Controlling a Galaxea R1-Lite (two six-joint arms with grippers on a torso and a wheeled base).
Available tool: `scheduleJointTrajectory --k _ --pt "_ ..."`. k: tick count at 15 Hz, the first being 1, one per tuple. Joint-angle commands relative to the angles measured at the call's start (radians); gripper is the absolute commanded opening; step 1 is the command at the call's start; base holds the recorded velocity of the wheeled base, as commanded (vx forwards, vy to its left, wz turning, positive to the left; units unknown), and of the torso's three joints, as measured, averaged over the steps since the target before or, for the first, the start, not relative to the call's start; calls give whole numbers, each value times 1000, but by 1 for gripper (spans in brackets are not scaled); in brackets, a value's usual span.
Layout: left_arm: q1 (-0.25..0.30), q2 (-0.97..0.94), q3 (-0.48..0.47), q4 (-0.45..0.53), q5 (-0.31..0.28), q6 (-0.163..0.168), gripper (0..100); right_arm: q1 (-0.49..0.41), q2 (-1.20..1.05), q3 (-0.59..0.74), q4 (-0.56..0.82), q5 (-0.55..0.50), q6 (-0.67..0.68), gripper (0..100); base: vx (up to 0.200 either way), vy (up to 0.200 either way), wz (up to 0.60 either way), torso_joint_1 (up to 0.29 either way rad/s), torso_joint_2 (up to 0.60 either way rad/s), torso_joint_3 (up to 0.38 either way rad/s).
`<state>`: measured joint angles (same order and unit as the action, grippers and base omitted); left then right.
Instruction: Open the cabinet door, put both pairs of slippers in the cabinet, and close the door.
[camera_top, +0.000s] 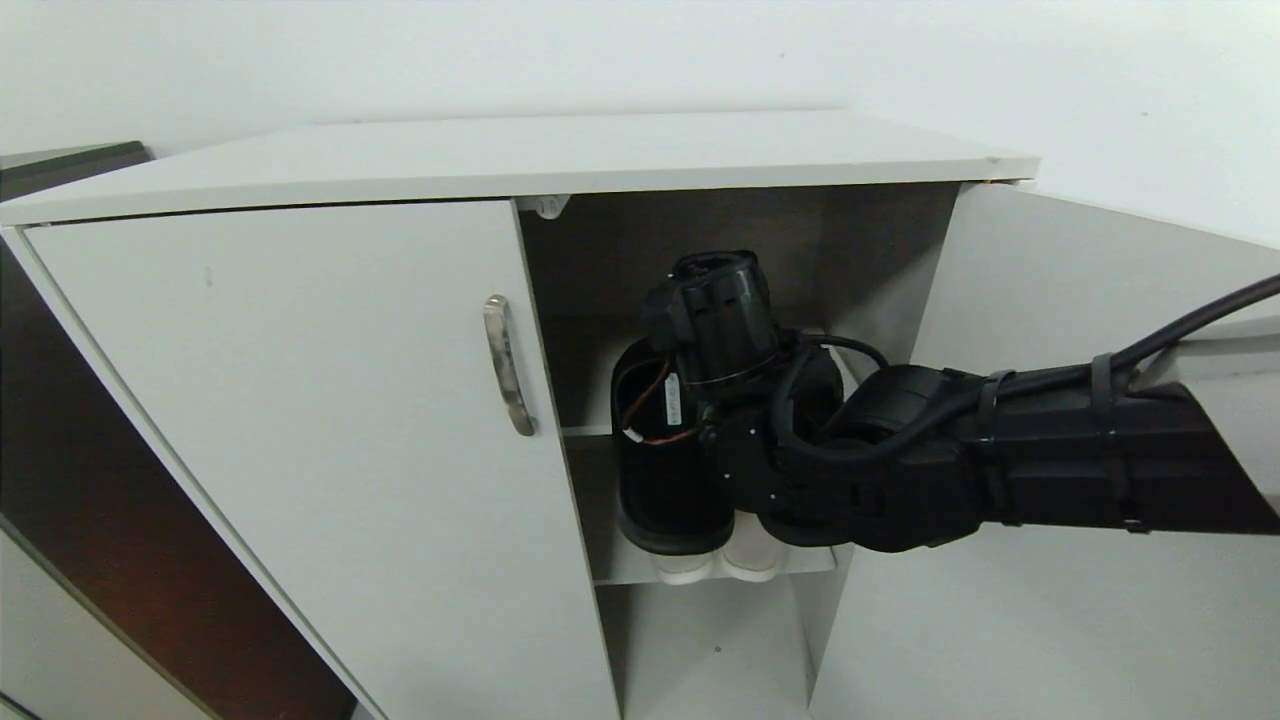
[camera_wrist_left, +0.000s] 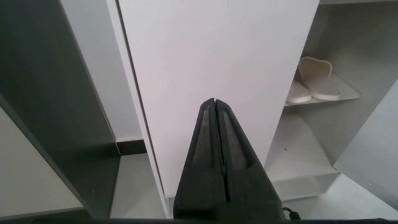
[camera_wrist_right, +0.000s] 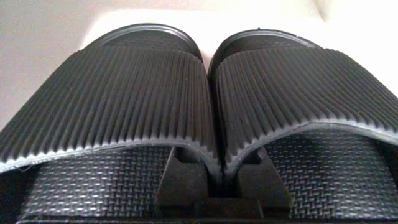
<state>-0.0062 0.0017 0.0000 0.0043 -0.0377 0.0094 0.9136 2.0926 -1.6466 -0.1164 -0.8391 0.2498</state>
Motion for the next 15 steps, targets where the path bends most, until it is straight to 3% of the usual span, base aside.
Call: scheduleJointTrajectory --k 1,9,12,15 --pt "0 1 0 0 1 0 0 -4 15 -16 -2 2 2 0 0 0 0 0 0 0" --pt "0 1 0 -1 1 -3 0 -85 161 -245 1 18 -26 0 0 0 0 0 0 0" --pt "0 1 0 0 1 -3 0 -101 176 -262 1 18 -24 0 0 0 0 0 0 0" --pt "0 1 0 -1 1 -5 0 -101 172 -262 1 17 -26 0 133 0 0 2 2 2"
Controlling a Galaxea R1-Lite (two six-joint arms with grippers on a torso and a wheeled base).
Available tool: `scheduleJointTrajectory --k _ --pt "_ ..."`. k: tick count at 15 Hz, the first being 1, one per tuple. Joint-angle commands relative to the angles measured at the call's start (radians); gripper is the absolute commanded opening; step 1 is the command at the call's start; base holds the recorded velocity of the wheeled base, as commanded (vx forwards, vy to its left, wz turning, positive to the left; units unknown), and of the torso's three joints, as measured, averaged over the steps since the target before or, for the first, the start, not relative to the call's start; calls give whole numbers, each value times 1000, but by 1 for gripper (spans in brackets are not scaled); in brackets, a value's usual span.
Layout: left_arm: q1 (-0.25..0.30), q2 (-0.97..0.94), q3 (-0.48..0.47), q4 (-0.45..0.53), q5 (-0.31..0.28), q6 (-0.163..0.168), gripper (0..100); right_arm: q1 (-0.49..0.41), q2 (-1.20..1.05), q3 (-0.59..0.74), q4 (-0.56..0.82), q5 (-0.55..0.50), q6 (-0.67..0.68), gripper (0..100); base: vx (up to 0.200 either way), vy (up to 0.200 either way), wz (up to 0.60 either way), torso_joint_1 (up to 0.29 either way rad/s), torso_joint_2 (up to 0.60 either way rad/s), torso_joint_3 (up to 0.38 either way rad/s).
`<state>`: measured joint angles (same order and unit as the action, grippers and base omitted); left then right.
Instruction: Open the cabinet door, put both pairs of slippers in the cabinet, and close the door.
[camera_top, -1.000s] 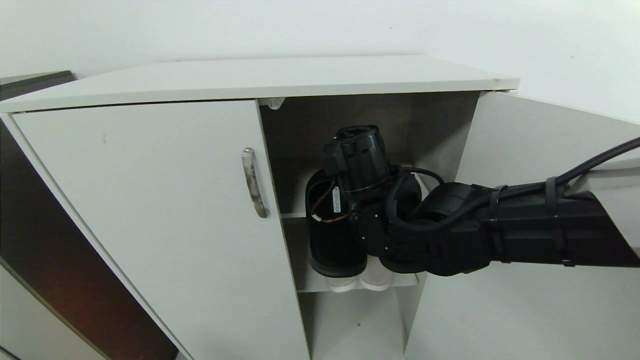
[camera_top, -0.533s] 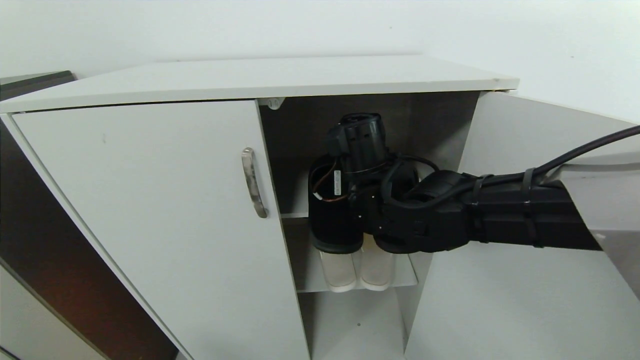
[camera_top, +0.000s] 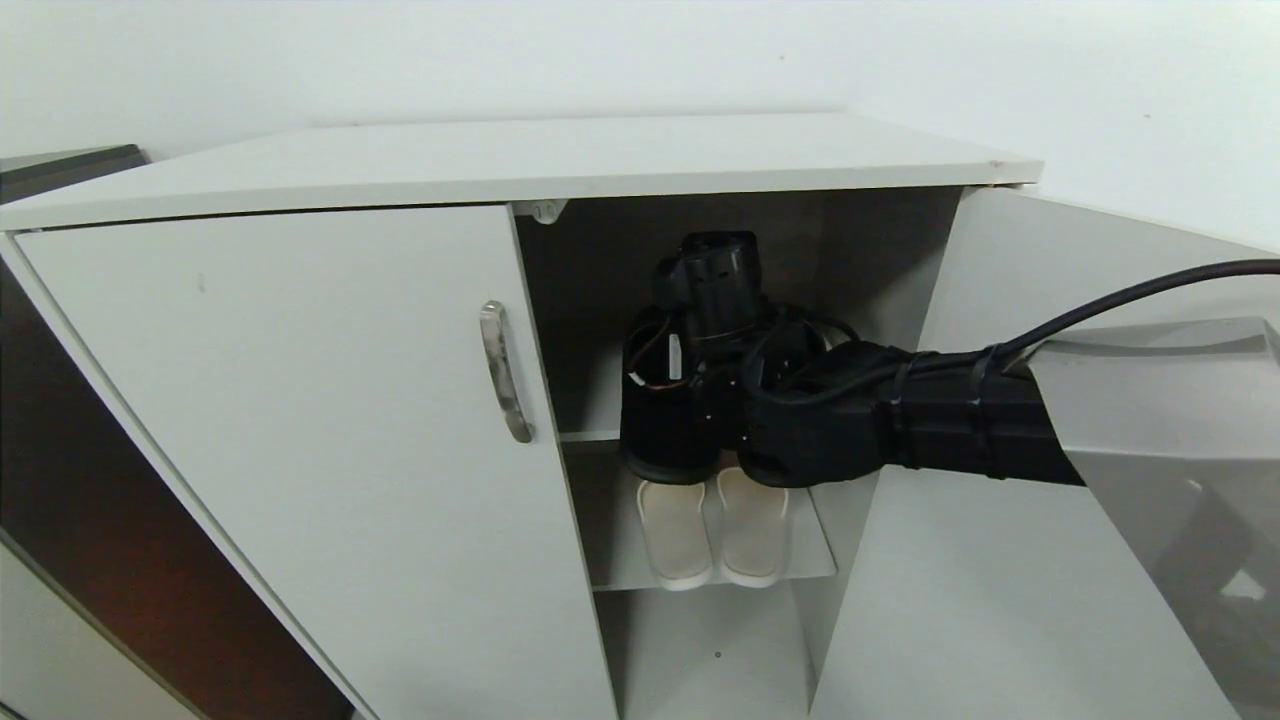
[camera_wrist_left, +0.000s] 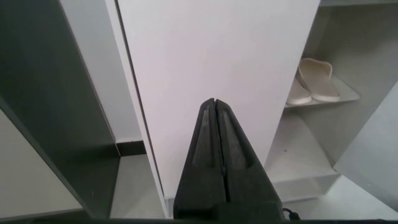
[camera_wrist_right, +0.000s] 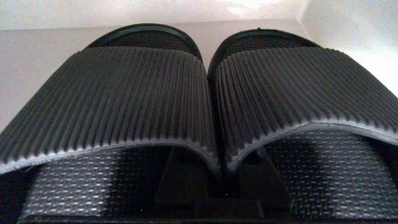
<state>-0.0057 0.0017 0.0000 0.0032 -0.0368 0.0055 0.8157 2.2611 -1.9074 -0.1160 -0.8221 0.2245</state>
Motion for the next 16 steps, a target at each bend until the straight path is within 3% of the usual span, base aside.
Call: scheduleJointTrajectory --k 1,16 --pt "0 1 0 1 0 1 0 0 2 1 1 0 1 0 0 0 0 0 0 0" --pt "0 1 0 0 0 1 0 -6 15 -16 -1 6 -22 0 0 0 0 0 0 0"
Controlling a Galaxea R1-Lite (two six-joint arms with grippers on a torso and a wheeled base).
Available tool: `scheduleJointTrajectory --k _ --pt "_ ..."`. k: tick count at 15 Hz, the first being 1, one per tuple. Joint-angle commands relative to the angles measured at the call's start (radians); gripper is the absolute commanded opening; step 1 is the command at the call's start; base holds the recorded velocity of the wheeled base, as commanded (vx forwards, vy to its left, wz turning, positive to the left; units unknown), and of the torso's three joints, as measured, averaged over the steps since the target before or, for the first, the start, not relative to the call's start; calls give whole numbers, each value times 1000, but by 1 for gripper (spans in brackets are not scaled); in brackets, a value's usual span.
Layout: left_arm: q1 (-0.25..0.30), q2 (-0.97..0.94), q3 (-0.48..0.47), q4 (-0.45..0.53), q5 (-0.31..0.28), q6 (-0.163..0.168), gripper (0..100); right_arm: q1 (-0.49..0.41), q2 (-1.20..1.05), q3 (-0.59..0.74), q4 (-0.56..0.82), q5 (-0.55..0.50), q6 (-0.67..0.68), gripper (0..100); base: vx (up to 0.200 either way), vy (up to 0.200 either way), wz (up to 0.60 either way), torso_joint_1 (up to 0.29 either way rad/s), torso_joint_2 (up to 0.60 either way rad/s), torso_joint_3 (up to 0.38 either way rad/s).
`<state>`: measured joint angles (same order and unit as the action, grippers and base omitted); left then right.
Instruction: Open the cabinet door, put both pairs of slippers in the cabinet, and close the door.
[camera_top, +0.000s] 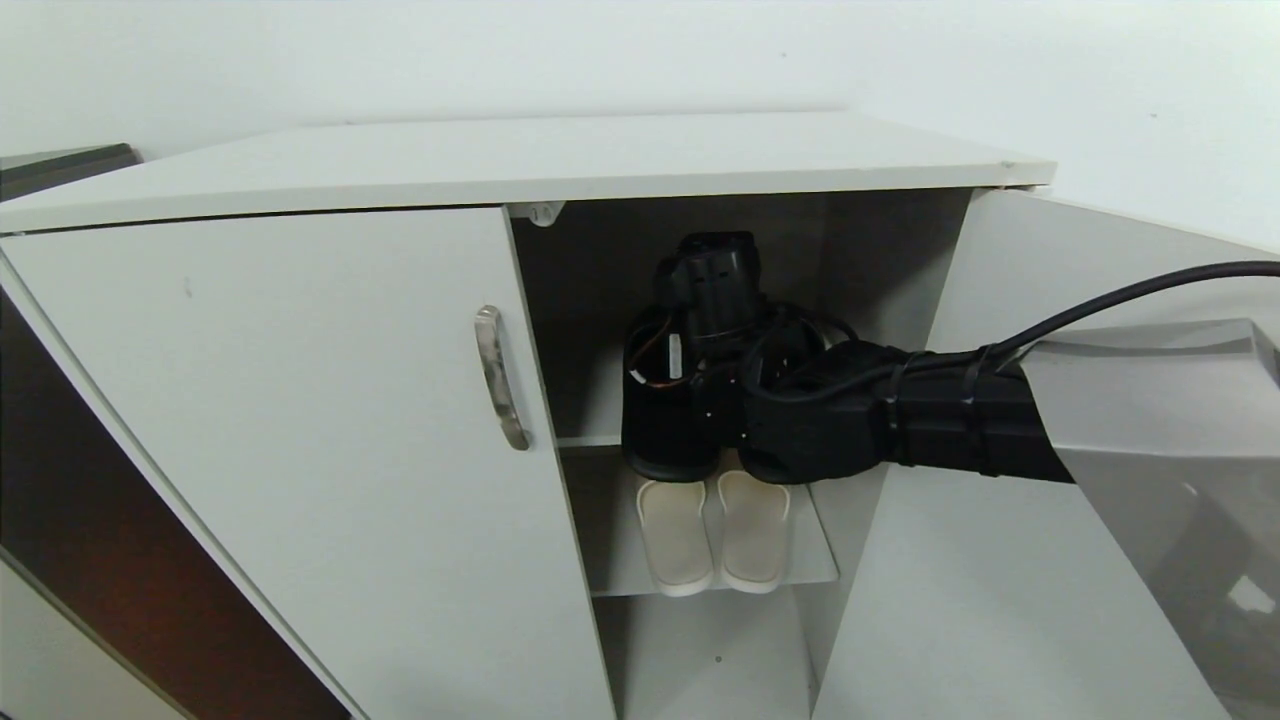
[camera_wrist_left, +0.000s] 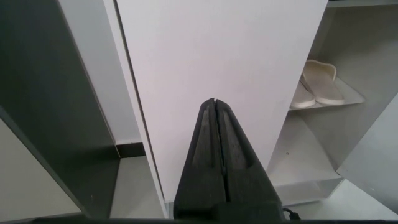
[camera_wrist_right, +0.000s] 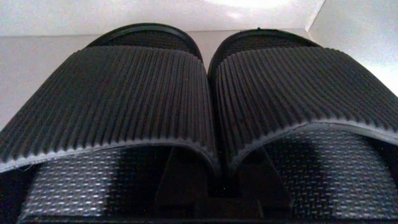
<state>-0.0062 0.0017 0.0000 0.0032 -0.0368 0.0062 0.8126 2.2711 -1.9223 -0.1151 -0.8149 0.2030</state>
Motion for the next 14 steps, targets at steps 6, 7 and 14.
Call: scheduleJointTrajectory --k 6,7,14 --pt "0 1 0 0 2 0 0 -26 30 -15 0 0 -2 0 0 0 0 0 0 0" --pt "0 1 0 1 0 -2 0 -27 30 -15 0 0 -2 0 0 0 0 0 0 0" --pt "0 1 0 0 2 -2 0 -27 38 -14 0 0 -8 0 0 0 0 0 0 0"
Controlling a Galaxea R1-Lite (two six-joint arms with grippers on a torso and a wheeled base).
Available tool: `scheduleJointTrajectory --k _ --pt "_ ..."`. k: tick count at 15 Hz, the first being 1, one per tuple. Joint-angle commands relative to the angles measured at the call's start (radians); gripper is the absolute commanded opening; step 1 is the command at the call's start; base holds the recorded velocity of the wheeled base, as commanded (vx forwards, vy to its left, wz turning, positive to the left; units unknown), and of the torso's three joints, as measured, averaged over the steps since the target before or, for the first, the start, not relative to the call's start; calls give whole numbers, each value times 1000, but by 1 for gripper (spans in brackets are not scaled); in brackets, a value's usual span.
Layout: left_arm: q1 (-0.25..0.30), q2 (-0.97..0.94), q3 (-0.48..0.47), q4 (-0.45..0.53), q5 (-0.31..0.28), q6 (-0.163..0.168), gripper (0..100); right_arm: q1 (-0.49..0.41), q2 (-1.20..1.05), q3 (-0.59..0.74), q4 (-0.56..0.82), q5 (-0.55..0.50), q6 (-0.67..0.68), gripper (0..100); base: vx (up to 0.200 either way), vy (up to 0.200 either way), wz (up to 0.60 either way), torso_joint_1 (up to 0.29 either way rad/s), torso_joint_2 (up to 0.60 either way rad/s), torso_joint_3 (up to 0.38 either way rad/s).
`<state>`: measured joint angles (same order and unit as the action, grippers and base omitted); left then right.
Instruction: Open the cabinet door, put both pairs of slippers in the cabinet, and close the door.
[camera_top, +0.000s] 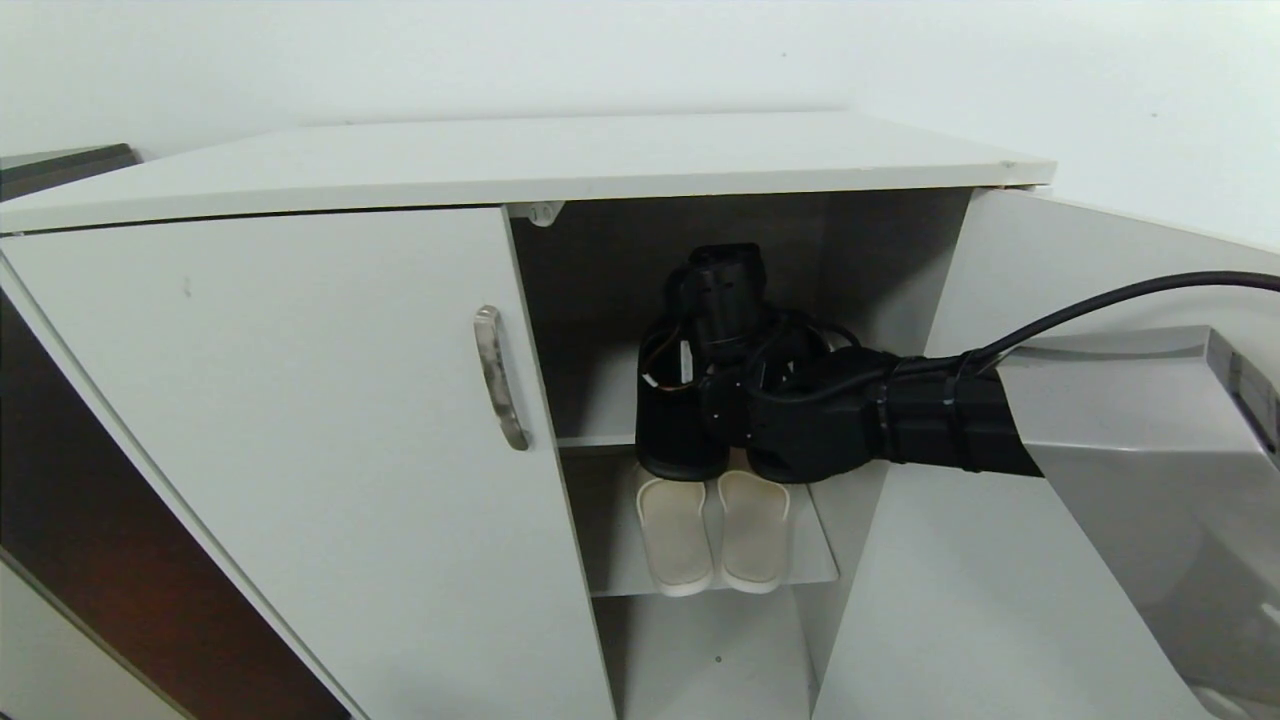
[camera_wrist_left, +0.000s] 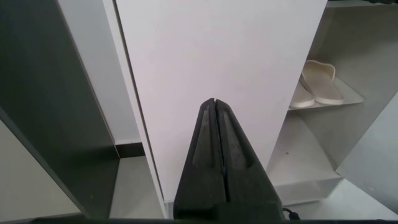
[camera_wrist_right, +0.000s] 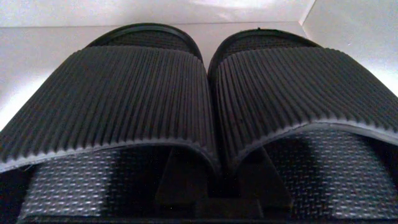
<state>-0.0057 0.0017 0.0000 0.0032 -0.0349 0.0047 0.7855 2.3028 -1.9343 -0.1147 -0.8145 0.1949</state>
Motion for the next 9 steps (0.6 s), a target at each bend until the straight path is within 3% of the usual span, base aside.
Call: scheduleJointTrajectory --k 1,2,3,9 --pt "0 1 0 0 0 0 0 0 7 -2 0 0 0 0 0 0 0 0 0 0" --pt "0 1 0 1 0 0 0 0 7 -3 0 0 0 0 0 0 0 0 0 0" --pt "0 1 0 0 0 0 0 0 10 -5 0 0 -2 100 0 0 0 0 0 0" --pt "0 1 0 0 0 0 0 3 1 5 0 -2 -12 100 0 0 0 0 0 0"
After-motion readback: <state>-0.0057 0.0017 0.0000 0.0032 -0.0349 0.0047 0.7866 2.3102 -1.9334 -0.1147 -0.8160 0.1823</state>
